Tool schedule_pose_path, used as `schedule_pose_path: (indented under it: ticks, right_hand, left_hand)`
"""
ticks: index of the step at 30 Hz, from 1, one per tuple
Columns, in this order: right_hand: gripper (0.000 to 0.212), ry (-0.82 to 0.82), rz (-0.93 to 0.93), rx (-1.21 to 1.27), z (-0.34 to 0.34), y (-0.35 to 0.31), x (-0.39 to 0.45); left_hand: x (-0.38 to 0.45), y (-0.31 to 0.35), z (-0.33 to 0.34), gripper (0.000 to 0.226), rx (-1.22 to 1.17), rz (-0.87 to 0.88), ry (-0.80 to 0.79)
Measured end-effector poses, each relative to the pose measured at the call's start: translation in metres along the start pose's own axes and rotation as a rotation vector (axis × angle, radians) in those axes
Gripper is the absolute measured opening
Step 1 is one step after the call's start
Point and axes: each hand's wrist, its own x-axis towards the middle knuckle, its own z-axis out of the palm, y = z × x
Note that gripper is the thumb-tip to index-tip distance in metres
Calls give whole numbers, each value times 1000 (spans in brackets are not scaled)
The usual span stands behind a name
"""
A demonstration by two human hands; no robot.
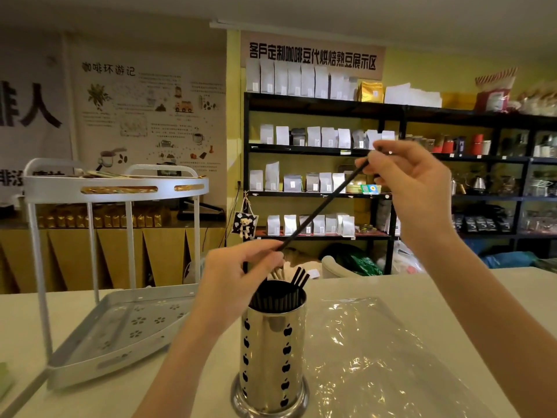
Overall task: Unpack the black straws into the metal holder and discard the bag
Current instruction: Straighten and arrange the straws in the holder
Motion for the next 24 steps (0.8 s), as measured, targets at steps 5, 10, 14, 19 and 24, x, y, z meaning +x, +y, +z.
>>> schedule_pose_path:
  ticks: [5, 10, 14, 19, 24]
  right_hand:
    - [12, -38, 417, 88, 0, 48, -33]
    - [4, -351, 413, -96, 17, 80, -79]
    - [7, -461, 252, -316, 24, 90, -91]
    - [9, -241, 204, -331, 23, 97, -79]
    - [29, -391, 357, -453, 28, 113, -75]
  left_hand:
    - [5, -7, -24, 16, -284, -109, 351]
    - [6, -13, -32, 25, -443, -148, 654]
    - [7, -8, -30, 27, -373, -69, 559]
    - [6, -5, -14, 26, -135, 21, 315]
    - [4, -14, 5, 23, 137, 27, 120]
